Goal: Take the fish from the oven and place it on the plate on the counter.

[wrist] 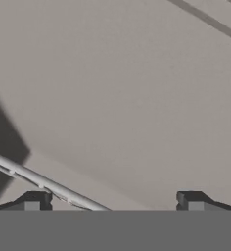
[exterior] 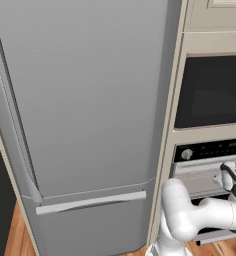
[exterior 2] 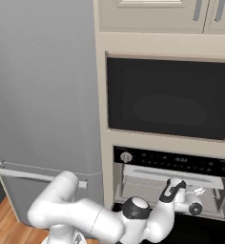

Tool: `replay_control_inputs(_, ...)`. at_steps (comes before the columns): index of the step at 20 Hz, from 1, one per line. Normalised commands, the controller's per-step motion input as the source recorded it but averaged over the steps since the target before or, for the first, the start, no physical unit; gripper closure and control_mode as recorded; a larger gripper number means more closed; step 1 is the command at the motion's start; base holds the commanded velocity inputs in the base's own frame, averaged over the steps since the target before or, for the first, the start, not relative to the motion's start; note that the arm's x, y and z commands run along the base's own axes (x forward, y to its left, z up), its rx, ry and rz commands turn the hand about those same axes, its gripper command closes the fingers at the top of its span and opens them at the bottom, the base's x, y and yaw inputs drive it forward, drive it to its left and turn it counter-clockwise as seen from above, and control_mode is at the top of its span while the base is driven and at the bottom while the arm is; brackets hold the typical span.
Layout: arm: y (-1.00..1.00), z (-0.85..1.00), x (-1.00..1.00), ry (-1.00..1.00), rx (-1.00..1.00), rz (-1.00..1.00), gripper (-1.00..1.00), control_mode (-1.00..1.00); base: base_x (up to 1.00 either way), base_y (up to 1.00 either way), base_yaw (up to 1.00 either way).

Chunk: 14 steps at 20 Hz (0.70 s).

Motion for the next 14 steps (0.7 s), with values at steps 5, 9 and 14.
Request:
replay_control_inputs(5, -0.13, -0.7, -0.68, 0.0, 0.09, 0.0, 1.0, -1.0, 0.0, 0.0, 0.0)
replay_control_inputs(9, -0.03, -0.79, -0.4, -0.13, 0.16, 0.0, 1.0, -1.0, 0.0, 0.0, 0.0)
replay_control_inputs(14, 0.0, -0.97, 0.0, -0.37, 0.29, 0.01, 1.0, -1.0, 0.0, 0.0, 0.0)
